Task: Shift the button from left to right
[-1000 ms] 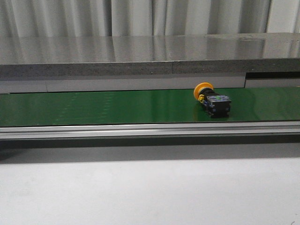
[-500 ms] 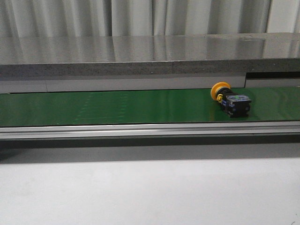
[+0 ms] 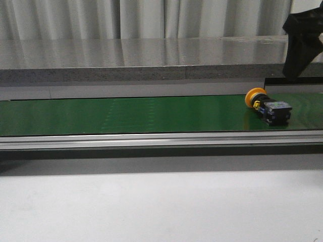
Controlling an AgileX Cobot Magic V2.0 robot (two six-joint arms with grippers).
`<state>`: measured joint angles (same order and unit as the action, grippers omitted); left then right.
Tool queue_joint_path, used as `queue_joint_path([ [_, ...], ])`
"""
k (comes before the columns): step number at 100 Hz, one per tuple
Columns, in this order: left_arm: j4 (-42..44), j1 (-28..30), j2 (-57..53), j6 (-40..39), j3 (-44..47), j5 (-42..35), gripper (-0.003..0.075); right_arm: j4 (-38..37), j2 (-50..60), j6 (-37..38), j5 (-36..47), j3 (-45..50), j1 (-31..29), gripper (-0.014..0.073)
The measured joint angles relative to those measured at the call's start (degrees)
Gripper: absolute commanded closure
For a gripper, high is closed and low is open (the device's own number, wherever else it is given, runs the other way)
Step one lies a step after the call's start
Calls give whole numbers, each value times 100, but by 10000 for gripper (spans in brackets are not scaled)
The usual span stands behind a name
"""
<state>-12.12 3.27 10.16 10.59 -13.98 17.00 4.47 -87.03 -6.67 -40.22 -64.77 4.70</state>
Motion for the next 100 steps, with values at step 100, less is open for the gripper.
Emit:
queue_joint_path([
  [100,0,0,0,0,0,0,741,77,-1016,-470,-486,-491,-160,340],
])
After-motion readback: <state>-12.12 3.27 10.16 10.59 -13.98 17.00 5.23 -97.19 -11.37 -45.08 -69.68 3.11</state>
